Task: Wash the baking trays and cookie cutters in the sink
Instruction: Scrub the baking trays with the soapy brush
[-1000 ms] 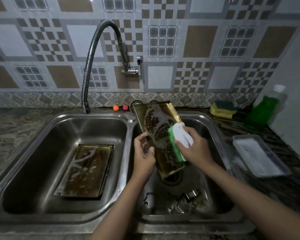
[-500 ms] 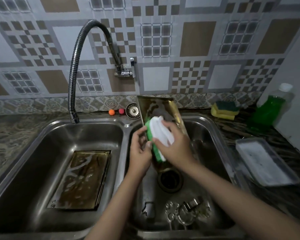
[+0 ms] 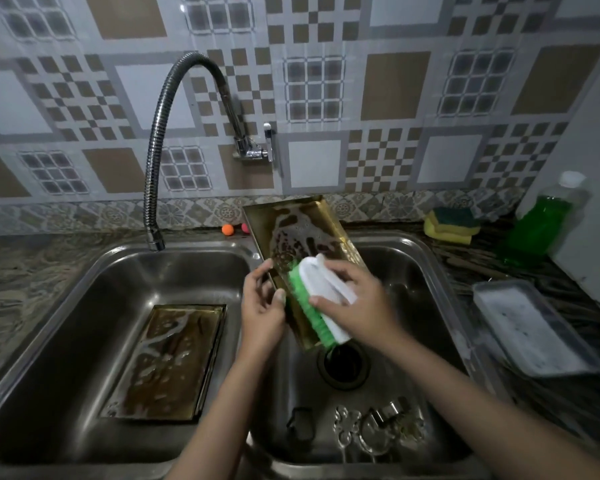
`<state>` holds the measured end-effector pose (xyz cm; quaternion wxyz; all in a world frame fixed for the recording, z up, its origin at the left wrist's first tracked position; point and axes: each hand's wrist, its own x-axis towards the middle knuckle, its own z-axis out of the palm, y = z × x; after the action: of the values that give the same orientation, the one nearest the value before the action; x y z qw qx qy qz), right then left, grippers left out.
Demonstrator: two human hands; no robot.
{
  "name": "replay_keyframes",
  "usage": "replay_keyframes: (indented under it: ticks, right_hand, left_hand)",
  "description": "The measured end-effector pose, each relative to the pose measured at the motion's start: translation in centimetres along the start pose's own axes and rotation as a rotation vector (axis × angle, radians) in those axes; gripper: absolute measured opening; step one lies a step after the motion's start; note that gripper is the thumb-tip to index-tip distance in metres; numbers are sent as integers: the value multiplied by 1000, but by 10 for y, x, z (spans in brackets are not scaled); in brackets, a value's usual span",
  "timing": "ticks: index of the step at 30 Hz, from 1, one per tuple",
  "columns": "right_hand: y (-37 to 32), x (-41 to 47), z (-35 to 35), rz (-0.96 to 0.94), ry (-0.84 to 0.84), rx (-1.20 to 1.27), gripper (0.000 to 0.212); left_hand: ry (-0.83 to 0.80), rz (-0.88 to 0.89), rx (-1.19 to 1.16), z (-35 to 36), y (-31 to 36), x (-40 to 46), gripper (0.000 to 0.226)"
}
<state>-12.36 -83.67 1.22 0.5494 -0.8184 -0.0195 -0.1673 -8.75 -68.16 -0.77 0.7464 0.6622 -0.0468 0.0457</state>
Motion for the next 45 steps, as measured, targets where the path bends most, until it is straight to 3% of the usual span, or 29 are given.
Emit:
replay_keyframes:
  ticks: [3,6,11,15,19,23,25,28,36,41,45]
  right_hand:
    - [-5,12,-35,85,80,141,68]
    - [-6,16,-73,21,161,52,74]
    - [22,-3,-101,89,0,-125,57]
    - [39,-22,-96,158,-126,-63,51]
    - [40,-30,-83,211,-164,-9,38]
    - [48,-35,-69,253,14,5,34]
    - [52,-40,-63,288,43,27,34]
    - [55,-48,-53,298,38,-21,34]
    - [51,-65,-29,248,-18,-26,33]
    - [43,-68,-20,191,-6,85,27]
    - [36,-61,-22,200,0,148,37]
  left_hand:
    - [25,-24,66,-12,-4,-5,52]
    - [17,-98,27,-16,-6,-15,53]
    - [31,-220,-17,-25,-21,-27,55]
    - [14,-279,-45,-21,-31,-33,56]
    - [-107,-399,-158,-11,-26,-39,46]
    - [-209,-567,-7,-6,-23,-40,36]
    - [-249,-529,188,-2,-23,-39,27]
    - [-303,-437,266,9,-19,-36,21]
    - [-581,-564,-29,36,-6,-40,40]
    - [-438,-656,-194,42,-15,-43,48]
    - [-292,-420,-156,30,-18,-51,28]
